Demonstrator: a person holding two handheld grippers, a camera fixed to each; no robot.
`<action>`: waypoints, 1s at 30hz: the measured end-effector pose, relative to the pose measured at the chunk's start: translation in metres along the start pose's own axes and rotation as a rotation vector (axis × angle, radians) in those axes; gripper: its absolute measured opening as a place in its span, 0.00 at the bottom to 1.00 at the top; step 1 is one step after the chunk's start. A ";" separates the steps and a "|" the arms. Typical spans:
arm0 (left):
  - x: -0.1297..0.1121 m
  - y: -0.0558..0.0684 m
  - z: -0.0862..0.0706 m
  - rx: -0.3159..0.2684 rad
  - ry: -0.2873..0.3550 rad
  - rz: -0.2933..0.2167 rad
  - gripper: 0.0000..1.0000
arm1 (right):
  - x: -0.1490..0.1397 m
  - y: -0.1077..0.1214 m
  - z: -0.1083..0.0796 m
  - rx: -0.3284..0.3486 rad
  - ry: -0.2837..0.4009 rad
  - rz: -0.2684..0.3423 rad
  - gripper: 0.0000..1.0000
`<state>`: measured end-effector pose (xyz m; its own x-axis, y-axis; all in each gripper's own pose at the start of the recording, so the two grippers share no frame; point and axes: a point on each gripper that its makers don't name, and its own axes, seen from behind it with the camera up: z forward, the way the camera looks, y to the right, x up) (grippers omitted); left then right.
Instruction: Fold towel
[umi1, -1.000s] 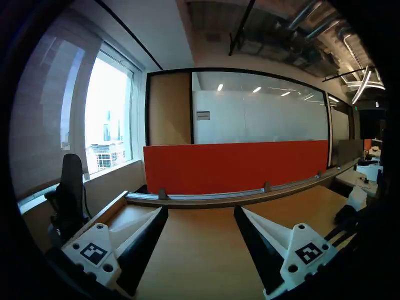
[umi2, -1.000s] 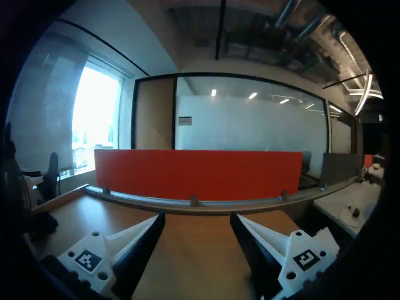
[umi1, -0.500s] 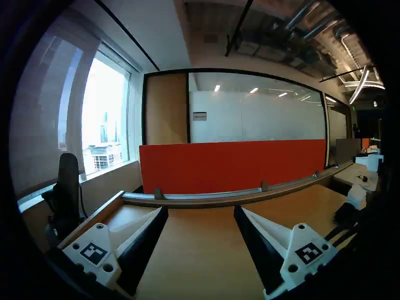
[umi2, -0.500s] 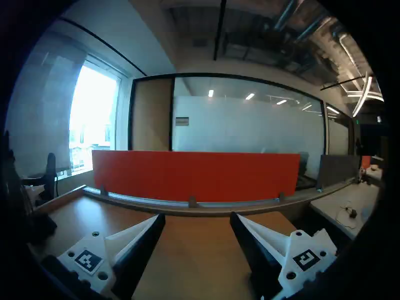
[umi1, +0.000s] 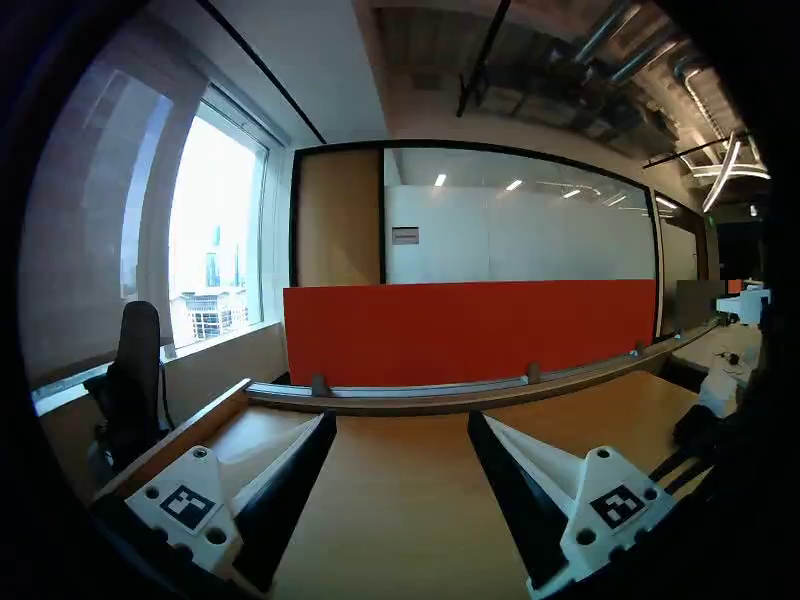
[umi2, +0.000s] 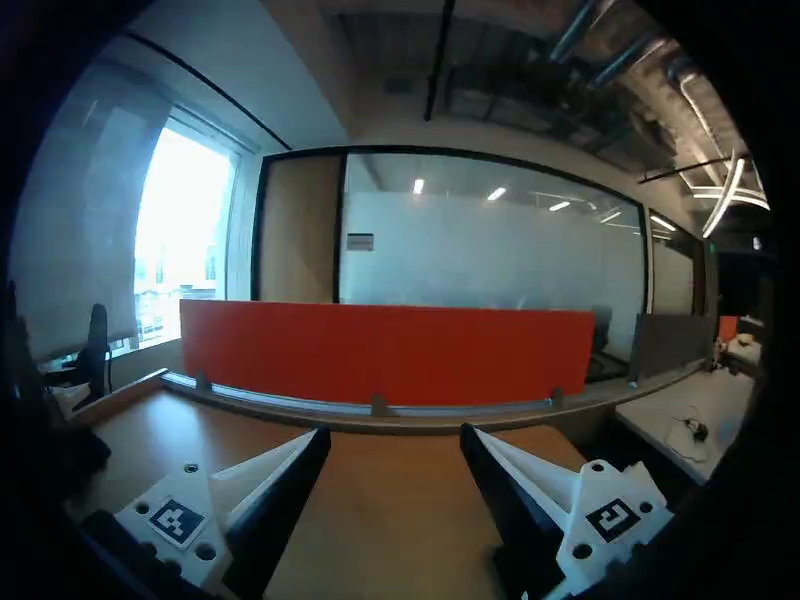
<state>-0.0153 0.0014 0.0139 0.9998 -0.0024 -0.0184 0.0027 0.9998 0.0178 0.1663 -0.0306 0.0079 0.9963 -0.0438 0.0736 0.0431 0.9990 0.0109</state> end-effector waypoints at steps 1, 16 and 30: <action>-0.001 0.000 0.000 0.000 0.002 0.007 0.98 | 0.000 -0.001 0.000 0.002 0.000 0.003 1.00; -0.043 -0.003 0.000 0.014 0.026 -0.006 0.98 | 0.004 -0.002 -0.001 -0.013 0.027 0.018 1.00; -0.101 -0.003 0.002 -0.005 0.032 -0.012 0.98 | -0.016 0.003 -0.011 -0.045 0.047 0.001 1.00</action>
<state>-0.1165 -0.0016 0.0179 0.9986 -0.0135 -0.0507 0.0141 0.9998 0.0122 0.1512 -0.0270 -0.0040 0.9987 -0.0435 0.0270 0.0444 0.9984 -0.0340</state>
